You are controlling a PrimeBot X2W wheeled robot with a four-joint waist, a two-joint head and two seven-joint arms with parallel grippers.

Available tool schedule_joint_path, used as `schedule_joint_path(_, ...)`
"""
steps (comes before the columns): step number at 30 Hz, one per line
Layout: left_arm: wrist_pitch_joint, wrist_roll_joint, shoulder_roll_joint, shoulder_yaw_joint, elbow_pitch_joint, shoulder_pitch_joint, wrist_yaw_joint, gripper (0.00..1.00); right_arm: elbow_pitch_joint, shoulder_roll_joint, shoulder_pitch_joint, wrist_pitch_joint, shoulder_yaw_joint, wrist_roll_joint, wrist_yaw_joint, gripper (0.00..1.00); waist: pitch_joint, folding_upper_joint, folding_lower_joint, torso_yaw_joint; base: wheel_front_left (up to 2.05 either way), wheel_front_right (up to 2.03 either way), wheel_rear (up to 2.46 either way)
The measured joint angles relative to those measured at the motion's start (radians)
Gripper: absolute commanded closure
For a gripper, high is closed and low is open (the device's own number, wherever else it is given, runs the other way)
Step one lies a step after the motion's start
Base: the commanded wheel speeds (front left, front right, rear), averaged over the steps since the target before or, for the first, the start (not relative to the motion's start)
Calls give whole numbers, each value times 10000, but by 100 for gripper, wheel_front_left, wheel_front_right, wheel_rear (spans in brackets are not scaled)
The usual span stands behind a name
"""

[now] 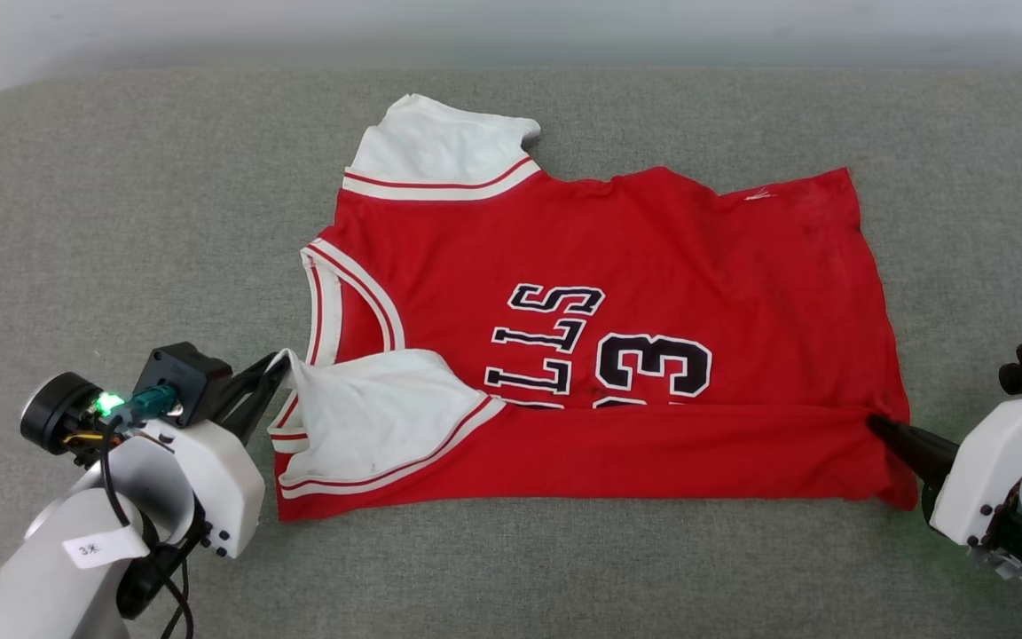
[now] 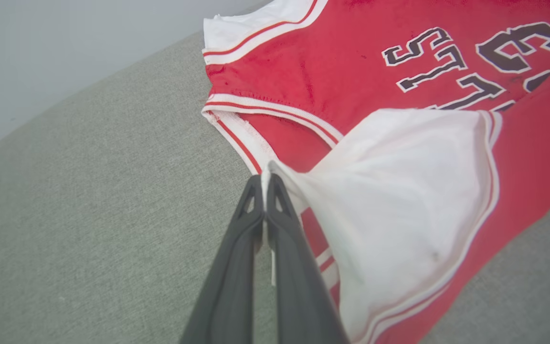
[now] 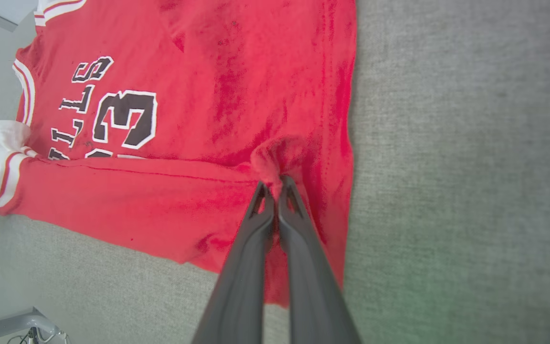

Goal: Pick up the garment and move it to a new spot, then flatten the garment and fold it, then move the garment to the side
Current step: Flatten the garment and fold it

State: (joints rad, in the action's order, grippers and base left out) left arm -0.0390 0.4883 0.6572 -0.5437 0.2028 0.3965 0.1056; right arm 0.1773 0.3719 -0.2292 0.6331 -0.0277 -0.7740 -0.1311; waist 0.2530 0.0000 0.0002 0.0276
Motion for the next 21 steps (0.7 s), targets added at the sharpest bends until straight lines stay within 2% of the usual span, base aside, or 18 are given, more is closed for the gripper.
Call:
schedule_joint_path(1,44,13,-50,-12,182,67,2,100,48,-36,-18,-2,6,35,0,100,35,0,0,-10,0,0,0)
schedule_joint_path(2,59,88,-144,-31,380,123,4,100,94,-58,-21,-38,0,140,0,67,65,0,0,-16,0,0,0)
schedule_joint_path(3,88,82,-226,-77,560,181,8,16,127,-79,-38,-111,2,228,0,0,85,0,0,-17,0,0,0)
schedule_joint_path(4,255,46,-508,-169,1049,382,-4,0,111,-142,-193,-313,-69,357,0,0,57,0,-1,-7,0,0,0)
schedule_joint_path(9,880,6,-963,2,1714,520,-464,0,-155,6,-179,-815,-349,681,0,0,-240,0,-1,22,0,0,0)
schedule_joint_path(13,1321,391,-1279,357,1848,450,-809,0,-487,232,-27,-1124,-556,1037,0,0,-610,0,-1,53,0,0,0)
schedule_joint_path(17,1532,775,-1515,646,1519,-11,-1214,0,-874,380,463,-1129,-731,1645,0,0,-1012,0,-2,77,0,0,0)
schedule_joint_path(21,1453,1281,-1689,951,779,-770,-1707,0,-1356,245,939,-915,-539,2046,0,0,-1335,0,-3,67,0,0,0)
